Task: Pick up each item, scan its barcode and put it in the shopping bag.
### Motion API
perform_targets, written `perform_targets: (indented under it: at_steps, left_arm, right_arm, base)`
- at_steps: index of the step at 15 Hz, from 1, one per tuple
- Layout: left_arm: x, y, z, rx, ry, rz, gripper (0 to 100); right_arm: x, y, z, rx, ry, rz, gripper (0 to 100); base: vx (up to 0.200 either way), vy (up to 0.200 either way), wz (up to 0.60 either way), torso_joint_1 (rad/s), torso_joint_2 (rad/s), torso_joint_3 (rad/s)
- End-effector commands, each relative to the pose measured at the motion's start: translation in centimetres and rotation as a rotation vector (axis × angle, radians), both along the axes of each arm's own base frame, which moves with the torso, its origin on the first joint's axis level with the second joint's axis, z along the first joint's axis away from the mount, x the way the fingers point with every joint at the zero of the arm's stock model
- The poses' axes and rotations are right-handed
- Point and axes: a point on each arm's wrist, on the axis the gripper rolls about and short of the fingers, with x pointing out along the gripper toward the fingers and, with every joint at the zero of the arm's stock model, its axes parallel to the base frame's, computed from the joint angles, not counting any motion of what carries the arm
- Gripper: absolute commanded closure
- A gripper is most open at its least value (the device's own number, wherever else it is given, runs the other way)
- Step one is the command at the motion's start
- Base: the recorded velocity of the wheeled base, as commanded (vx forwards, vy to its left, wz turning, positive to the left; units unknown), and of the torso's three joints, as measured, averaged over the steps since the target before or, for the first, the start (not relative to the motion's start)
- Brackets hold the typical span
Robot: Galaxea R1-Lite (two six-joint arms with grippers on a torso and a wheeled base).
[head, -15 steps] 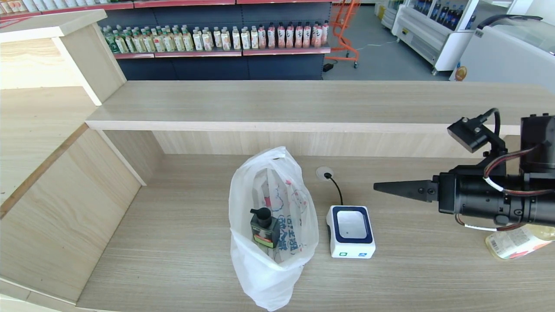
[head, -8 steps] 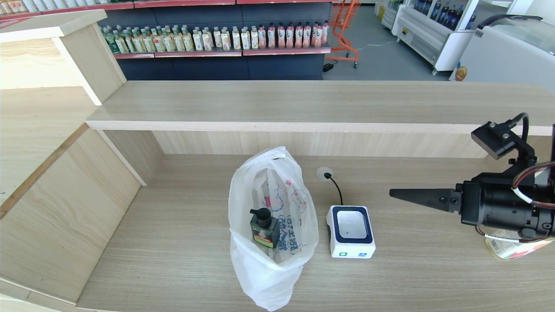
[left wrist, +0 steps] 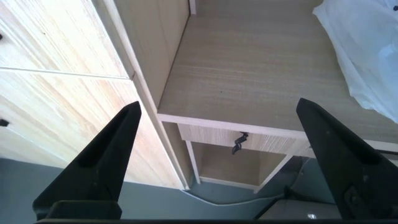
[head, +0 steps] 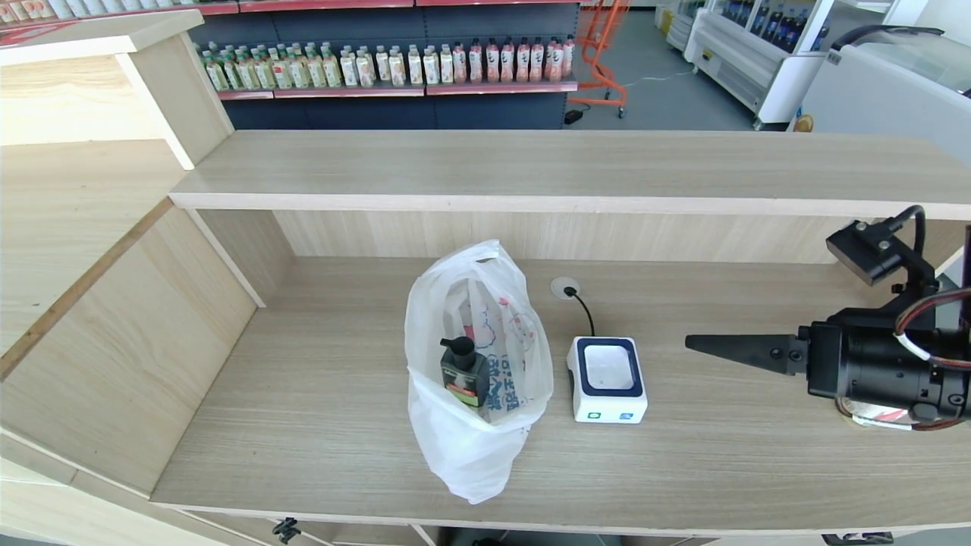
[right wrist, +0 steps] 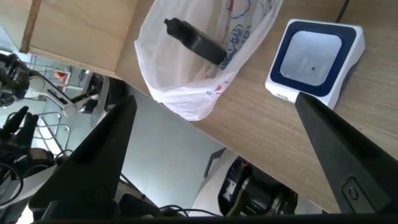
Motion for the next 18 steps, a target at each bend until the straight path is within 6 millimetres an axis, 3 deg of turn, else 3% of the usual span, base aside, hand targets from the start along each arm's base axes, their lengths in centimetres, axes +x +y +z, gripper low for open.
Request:
perform_targets:
  at_steps: [1, 4, 10, 13, 18]
  left_arm:
    - [0.0, 0.0, 0.0, 0.0, 0.0, 0.0, 0]
    - [0.0, 0.0, 0.0, 0.0, 0.001, 0.0, 0]
    - [0.0, 0.0, 0.0, 0.0, 0.001, 0.0, 0]
    - [0.0, 0.0, 0.0, -0.001, 0.001, 0.0, 0]
    - [0.0, 0.0, 0.0, 0.002, 0.0, 0.0, 0]
  right_arm:
    - [0.1, 0.0, -0.2, -0.001, 0.007, 0.003, 0]
    - [0.0, 0.0, -0.2, -0.001, 0.009, 0.0, 0]
    - [-0.1, -0.1, -0.6, -0.004, 0.022, -0.004, 0]
    - [-0.1, -0.1, -0.7, -0.006, 0.028, -0.004, 0]
    - [1.1, -1.5, -1.8, -0.139, -0.044, -0.04, 0]
  base:
    - [0.0, 0.0, 0.0, 0.0, 0.0, 0.0]
    - [0.0, 0.0, 0.0, 0.0, 0.0, 0.0]
    - [-0.2, -0.2, 0.0, 0.002, 0.0, 0.001]
    - [0.0, 0.0, 0.0, 0.0, 0.0, 0.0]
    - [0.0, -0.2, 0.0, 0.007, 0.0, 0.001]
